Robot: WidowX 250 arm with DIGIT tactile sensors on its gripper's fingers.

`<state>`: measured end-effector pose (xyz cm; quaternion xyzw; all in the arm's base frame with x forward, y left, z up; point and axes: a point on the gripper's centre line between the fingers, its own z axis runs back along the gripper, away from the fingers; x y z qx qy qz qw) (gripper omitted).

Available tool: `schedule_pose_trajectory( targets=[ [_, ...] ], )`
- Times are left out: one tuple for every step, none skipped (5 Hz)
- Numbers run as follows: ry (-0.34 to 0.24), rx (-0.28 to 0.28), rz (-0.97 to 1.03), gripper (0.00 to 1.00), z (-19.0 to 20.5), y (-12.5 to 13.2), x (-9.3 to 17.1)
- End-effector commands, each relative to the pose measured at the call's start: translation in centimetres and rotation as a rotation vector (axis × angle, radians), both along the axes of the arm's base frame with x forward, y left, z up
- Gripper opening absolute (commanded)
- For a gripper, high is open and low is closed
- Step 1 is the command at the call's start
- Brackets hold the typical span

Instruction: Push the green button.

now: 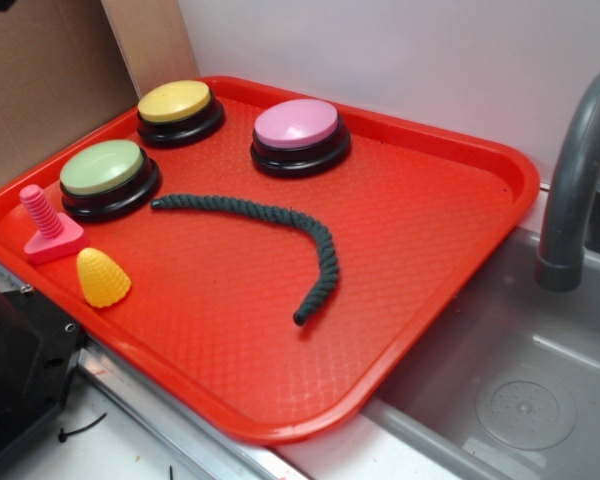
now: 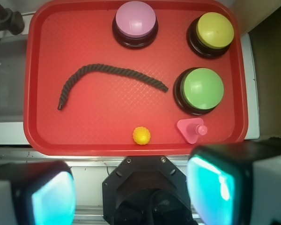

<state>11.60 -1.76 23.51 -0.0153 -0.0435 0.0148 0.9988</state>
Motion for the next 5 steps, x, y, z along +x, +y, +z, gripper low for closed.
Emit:
schedule_pose_trajectory(
  targets=[
    [0.000,0.000,0.000,1.00,0.0,0.0,0.0],
    [-0.054,-0.057,0.071,1.00,-2.8,3.9,3.9],
    [-0.155,-0.111,0.160,1.00,-5.4,5.9,8.1],
    [-0.033,0.010,0.095,1.00,-9.1,5.6,8.7],
    [-0.019,0.021,0.059,1.00,-12.0,7.3,7.3]
  ],
)
